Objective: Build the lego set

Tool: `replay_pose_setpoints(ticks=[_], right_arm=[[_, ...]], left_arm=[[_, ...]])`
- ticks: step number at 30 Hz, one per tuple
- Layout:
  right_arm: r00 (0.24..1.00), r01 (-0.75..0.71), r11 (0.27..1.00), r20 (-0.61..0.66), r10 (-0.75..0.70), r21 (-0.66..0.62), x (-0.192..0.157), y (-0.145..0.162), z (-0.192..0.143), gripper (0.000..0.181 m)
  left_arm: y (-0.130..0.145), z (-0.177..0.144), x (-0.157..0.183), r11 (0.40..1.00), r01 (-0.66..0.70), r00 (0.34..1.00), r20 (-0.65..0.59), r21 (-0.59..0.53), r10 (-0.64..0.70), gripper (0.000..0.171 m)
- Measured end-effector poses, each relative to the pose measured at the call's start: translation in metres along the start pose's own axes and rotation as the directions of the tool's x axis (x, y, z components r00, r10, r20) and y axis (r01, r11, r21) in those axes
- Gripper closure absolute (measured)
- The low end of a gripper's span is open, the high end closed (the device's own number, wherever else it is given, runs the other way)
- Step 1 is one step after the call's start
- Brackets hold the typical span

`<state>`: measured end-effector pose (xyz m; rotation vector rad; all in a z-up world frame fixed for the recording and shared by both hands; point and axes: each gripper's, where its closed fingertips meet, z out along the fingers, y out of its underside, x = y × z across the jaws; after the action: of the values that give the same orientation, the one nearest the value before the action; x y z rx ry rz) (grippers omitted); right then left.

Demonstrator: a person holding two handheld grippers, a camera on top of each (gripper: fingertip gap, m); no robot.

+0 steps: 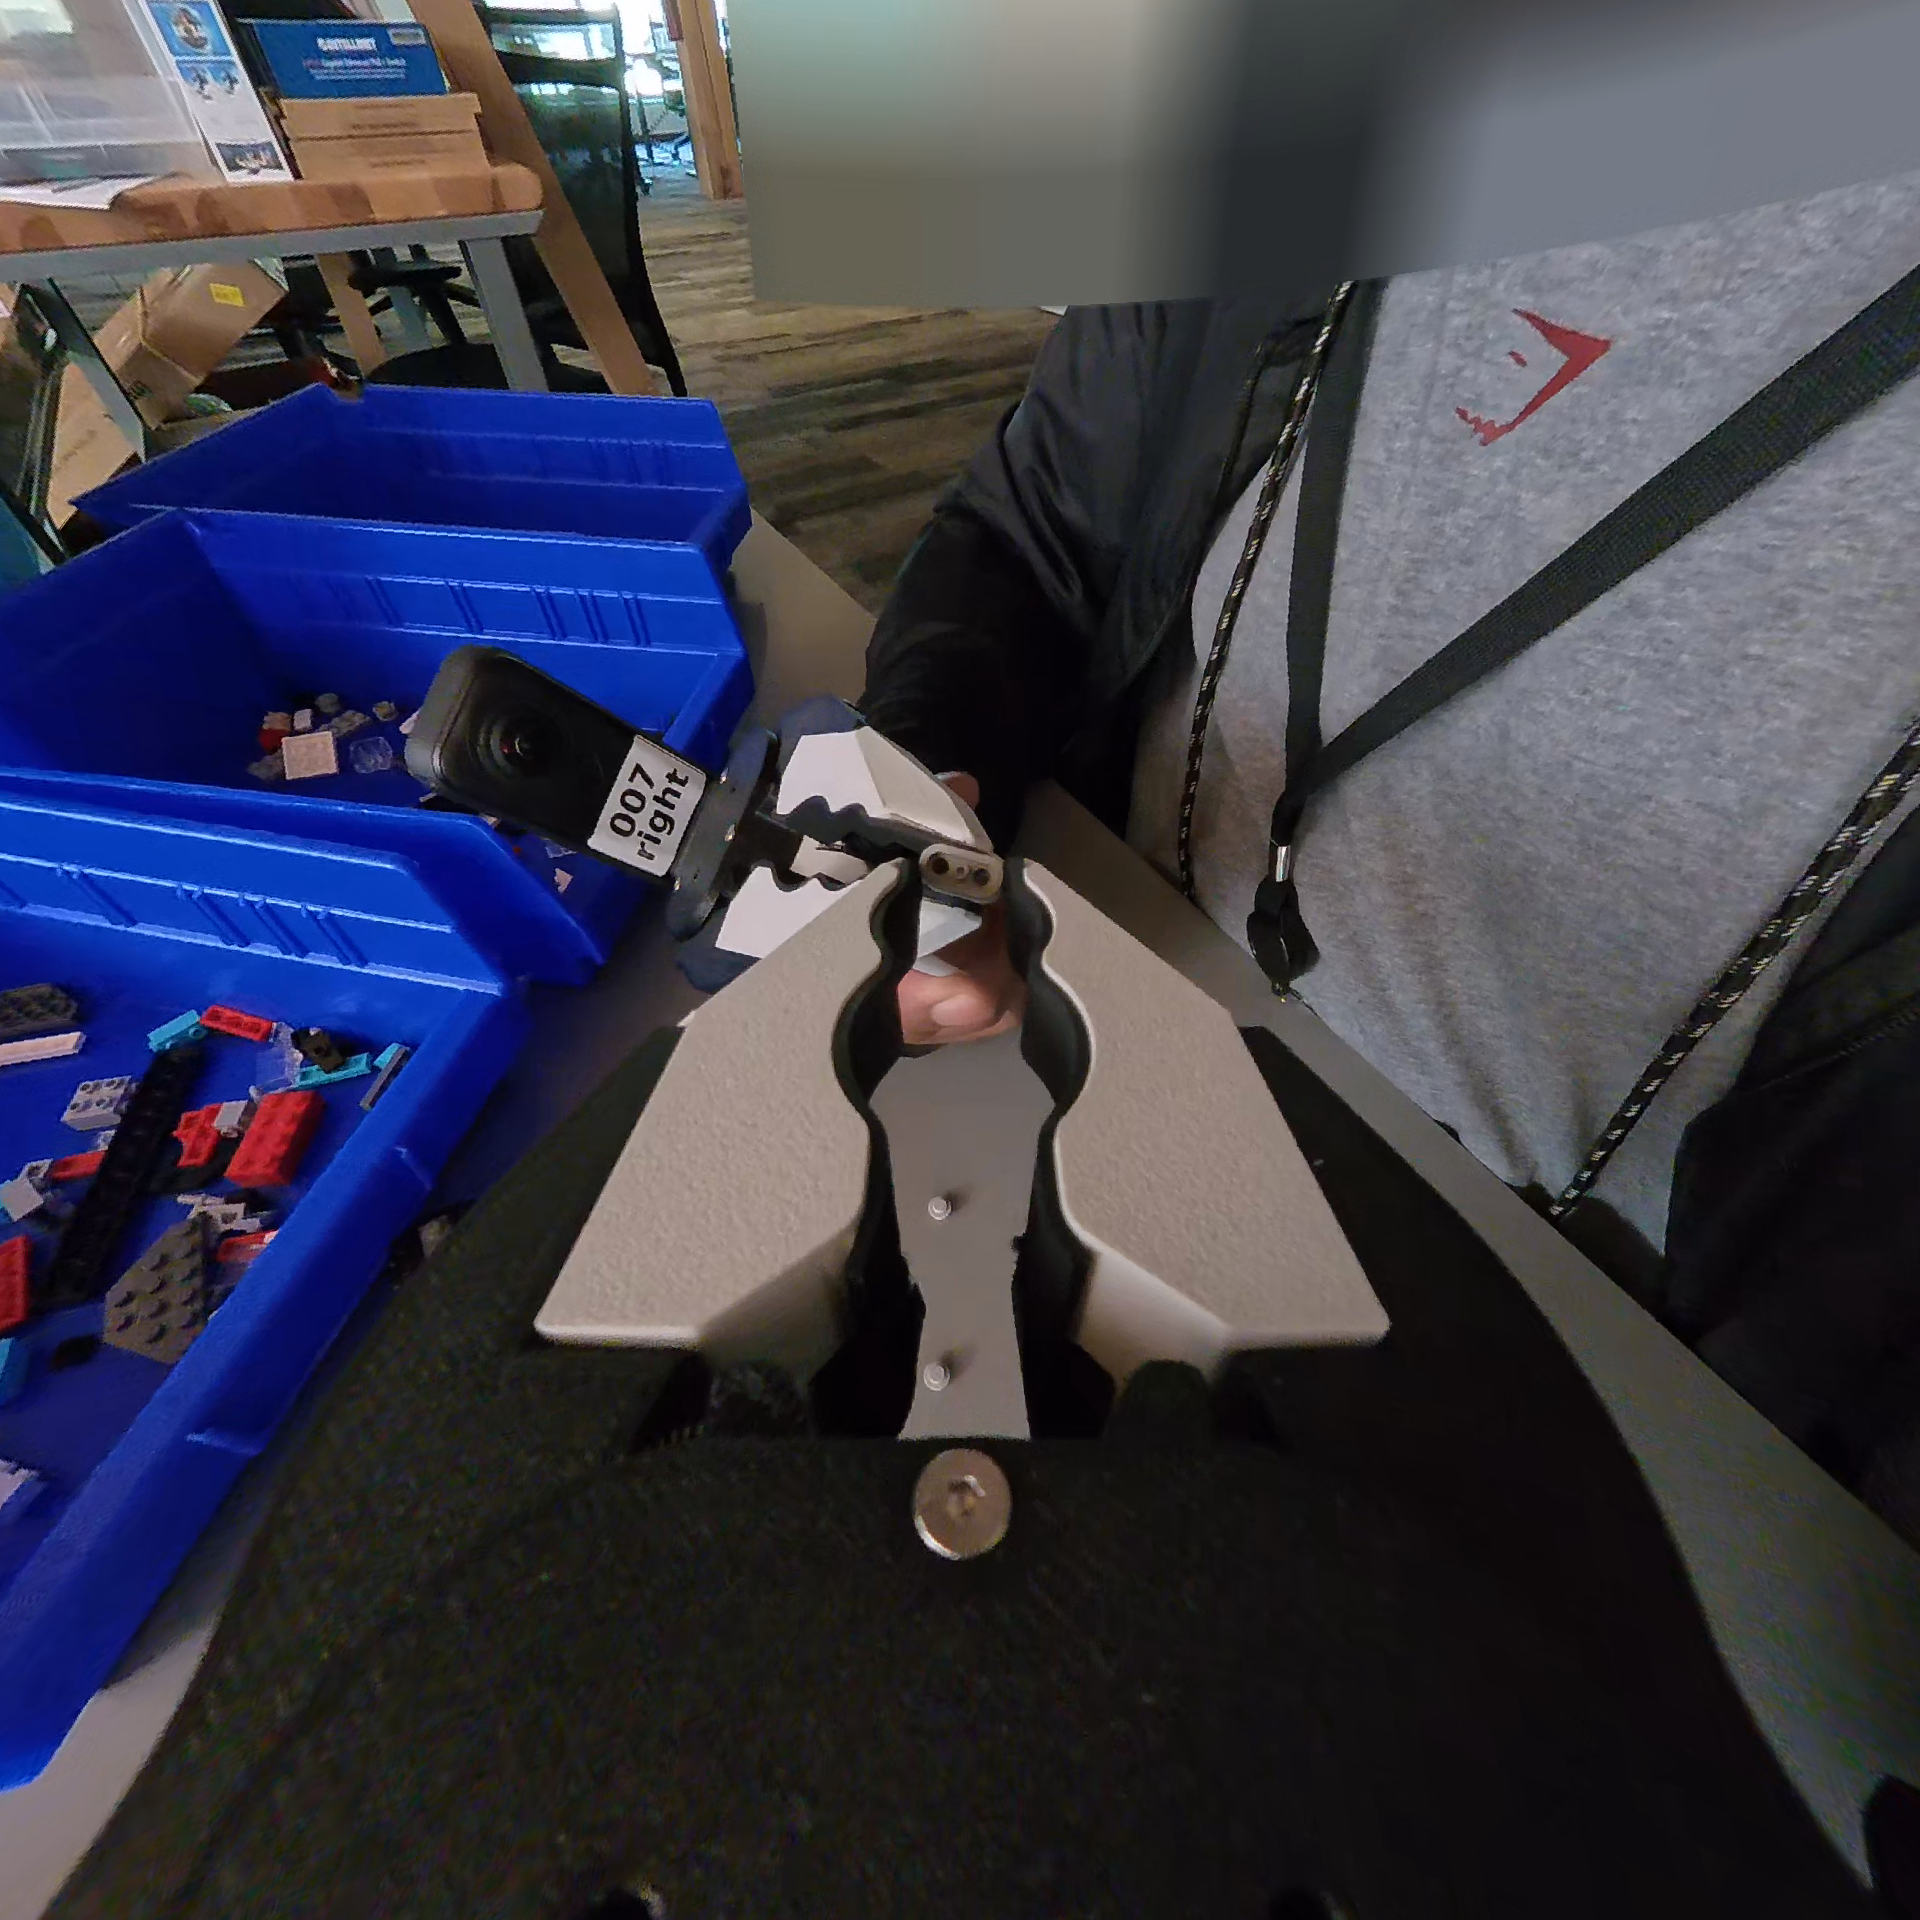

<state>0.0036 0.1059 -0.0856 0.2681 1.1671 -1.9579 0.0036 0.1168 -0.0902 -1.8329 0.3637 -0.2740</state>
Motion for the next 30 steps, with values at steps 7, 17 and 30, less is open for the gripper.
replay_pose_setpoints(ticks=[7, 17, 30], right_arm=[[1.0, -0.005, 1.0, 0.005, 0.005, 0.002, -0.0004, 0.0002, 0.0, 0.174], [1.0, -0.014, 1.0, 0.007, 0.014, 0.01, 0.0004, -0.0004, -0.0003, 0.173], [1.0, -0.019, 1.0, 0.008, 0.019, 0.014, 0.0006, -0.001, -0.0004, 0.173]], left_arm=[[-0.0001, 0.0006, 0.0007, 1.0, 0.004, 1.0, -0.006, -0.006, -0.004, 0.155], [0.0006, 0.0006, -0.0003, 1.0, 0.006, 1.0, -0.005, -0.015, -0.006, 0.155], [0.0026, 0.0027, -0.0008, 1.0, 0.015, 1.0, -0.008, -0.021, -0.015, 0.153]])
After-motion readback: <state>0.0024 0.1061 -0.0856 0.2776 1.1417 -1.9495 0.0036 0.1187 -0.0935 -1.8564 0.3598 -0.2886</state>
